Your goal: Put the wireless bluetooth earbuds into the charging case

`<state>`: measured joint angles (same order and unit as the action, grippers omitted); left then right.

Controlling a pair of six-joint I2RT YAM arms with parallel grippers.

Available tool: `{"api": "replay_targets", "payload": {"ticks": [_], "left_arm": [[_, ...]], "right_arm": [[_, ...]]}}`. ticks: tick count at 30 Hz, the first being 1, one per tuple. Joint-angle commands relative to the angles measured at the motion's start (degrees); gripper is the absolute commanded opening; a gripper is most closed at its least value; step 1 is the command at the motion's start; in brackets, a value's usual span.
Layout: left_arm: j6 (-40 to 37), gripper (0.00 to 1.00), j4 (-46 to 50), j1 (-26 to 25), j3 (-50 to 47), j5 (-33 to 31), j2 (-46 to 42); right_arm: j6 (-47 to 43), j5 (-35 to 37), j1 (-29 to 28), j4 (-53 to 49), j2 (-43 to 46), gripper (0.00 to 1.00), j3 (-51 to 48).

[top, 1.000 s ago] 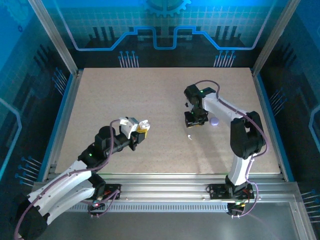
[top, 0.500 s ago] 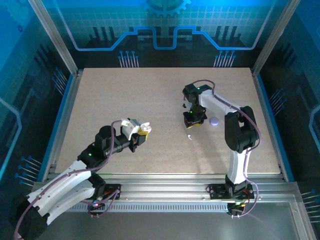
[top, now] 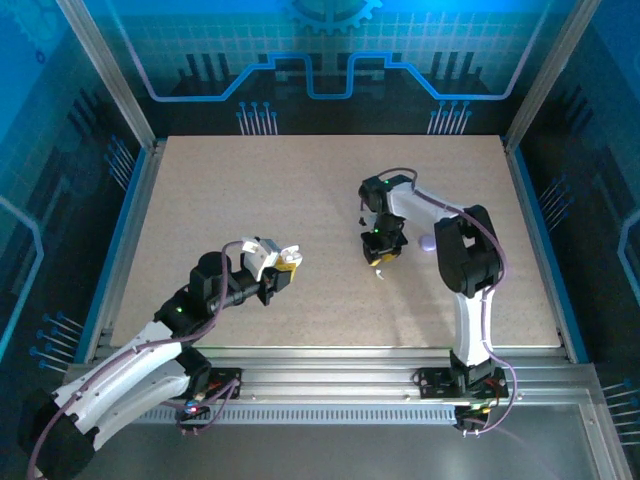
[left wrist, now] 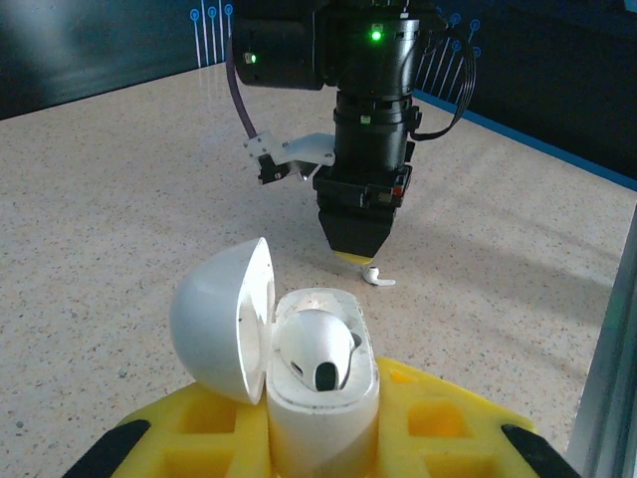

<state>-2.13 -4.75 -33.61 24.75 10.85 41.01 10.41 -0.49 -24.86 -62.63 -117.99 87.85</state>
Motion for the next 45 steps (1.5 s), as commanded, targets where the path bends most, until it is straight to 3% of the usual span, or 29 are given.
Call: {"api": "replay_targets", "payload": {"ticks": [1,24,45], "left_arm": [[-1.45,0.18,0.0,-0.45,1.79,0.91,-0.95],[-1.38,0.18,0.06,-0.41,1.79,0.96,-1.2],[-1.24,0.18,0.1,-0.5,1.79,1.17,-1.55]], "right_arm": [[-0.91,-0.24,-1.05,-2.23,-2.01,0.34,1.55],[-0.23,3.13,-2.63,-2.13,-4.96,0.29,-0.73],[3.92,5.39,-3.53,-4.56,-0.61,0.3,-2.25]]}}
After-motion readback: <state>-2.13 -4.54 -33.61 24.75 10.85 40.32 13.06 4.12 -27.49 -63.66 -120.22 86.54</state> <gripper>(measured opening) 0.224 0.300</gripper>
